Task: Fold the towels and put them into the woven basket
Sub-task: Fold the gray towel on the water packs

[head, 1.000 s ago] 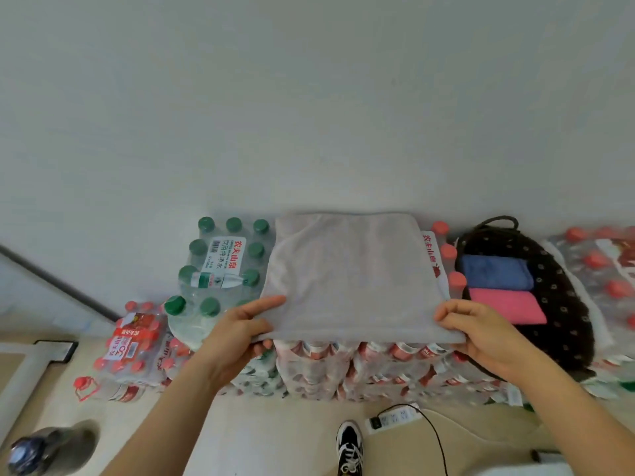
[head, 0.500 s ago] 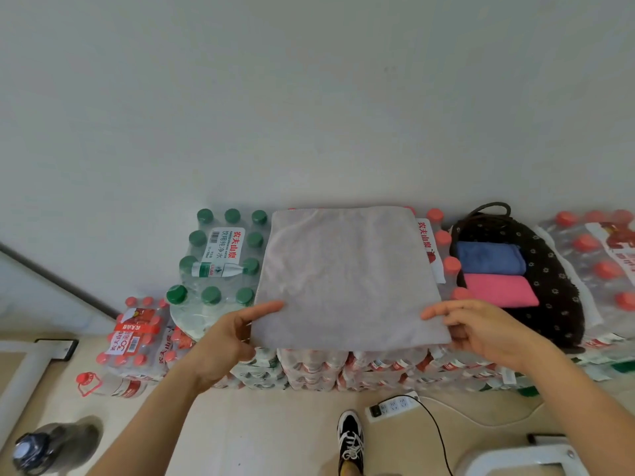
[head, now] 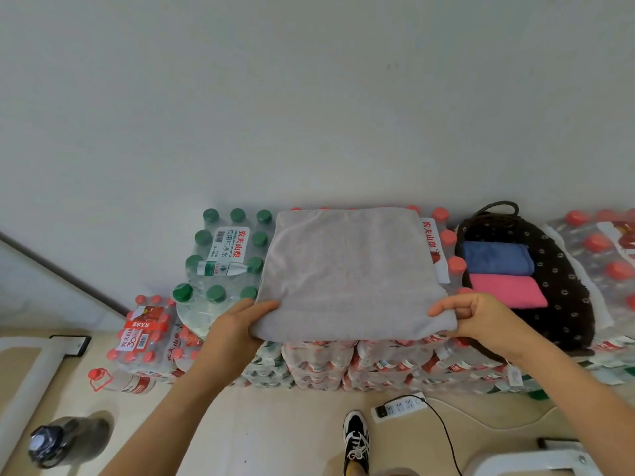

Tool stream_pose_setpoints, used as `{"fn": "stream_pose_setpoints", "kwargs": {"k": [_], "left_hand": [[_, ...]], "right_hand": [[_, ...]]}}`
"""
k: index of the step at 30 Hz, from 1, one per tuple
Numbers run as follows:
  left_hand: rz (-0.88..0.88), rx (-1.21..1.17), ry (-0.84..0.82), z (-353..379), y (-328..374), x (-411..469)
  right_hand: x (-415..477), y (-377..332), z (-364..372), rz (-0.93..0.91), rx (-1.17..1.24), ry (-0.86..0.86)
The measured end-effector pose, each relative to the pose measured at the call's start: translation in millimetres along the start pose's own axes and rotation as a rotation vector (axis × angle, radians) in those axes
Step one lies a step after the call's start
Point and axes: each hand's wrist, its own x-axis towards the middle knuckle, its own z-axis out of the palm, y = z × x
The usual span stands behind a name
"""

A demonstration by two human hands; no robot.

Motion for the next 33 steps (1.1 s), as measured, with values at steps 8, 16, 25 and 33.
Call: {"fn": "stream_pose_setpoints", "kwargs": {"k": [8, 16, 25, 33], "left_hand": [[-0.169, -0.163, -0.111, -9, 11, 7], [-0.259, -0.384, -0.27, -33, 8, 24], [-0.508, -0.748, 0.006, -30, 31, 54], [-0.599, -0.783, 0.203, -4, 38, 94]], "right_hand": [[1, 0, -6, -0.135, -0.378, 0.016], [10, -16, -18, -0.189, -0.315, -0.017], [40, -29, -2, -0.287, -0.072, 0.357], [103, -36, 3, -0.272, -0.238, 0.523]]}}
